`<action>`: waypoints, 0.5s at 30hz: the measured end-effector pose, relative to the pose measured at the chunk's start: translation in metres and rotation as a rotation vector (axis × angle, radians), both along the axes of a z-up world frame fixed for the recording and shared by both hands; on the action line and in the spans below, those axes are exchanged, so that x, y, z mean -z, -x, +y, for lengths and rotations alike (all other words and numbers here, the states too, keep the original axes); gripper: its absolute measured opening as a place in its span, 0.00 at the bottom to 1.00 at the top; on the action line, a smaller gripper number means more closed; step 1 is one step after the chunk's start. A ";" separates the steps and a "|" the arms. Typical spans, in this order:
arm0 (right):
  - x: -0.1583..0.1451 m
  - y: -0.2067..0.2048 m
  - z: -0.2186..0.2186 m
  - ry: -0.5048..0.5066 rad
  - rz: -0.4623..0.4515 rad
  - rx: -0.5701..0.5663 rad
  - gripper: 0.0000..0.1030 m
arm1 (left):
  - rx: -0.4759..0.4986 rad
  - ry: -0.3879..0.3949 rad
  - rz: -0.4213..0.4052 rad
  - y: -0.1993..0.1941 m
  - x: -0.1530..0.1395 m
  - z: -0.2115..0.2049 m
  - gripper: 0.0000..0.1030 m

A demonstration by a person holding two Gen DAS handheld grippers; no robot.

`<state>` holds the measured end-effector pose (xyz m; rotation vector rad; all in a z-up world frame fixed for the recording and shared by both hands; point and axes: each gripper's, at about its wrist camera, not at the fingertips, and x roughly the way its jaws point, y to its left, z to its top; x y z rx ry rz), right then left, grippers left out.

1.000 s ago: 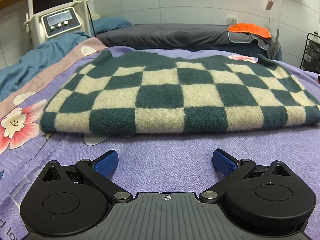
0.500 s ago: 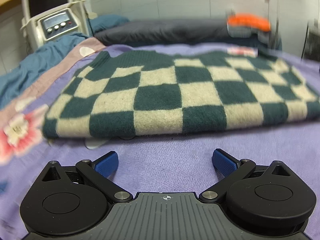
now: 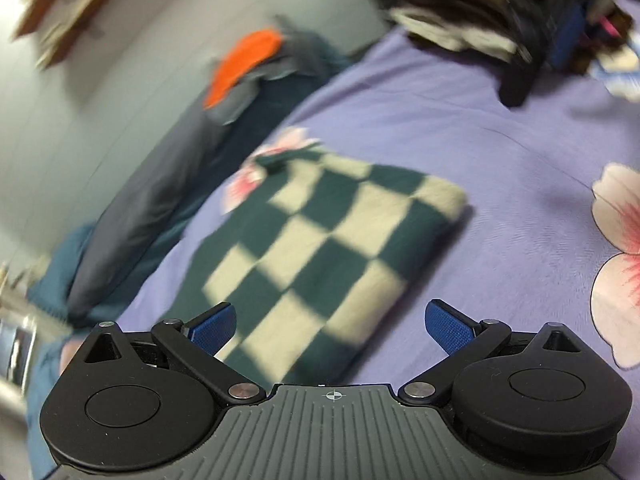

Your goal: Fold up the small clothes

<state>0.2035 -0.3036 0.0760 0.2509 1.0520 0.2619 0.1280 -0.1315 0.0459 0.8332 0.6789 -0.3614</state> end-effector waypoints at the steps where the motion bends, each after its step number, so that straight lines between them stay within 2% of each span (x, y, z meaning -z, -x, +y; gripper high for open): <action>1: 0.000 0.000 -0.003 0.000 0.000 0.004 0.88 | 0.023 -0.014 0.005 -0.004 0.005 -0.006 1.00; 4: 0.001 -0.002 -0.012 -0.007 0.002 0.013 0.88 | 0.061 -0.045 0.000 -0.014 0.016 -0.021 1.00; 6: 0.002 -0.004 -0.015 -0.008 0.002 0.019 0.88 | 0.069 -0.053 0.028 -0.023 0.022 -0.027 1.00; 11: 0.000 -0.016 -0.014 -0.019 -0.017 0.013 0.88 | 0.015 -0.027 0.047 -0.043 0.023 -0.034 1.00; 15: -0.004 -0.039 -0.005 -0.034 -0.056 -0.036 0.88 | 0.033 0.004 0.084 -0.054 0.022 -0.031 1.00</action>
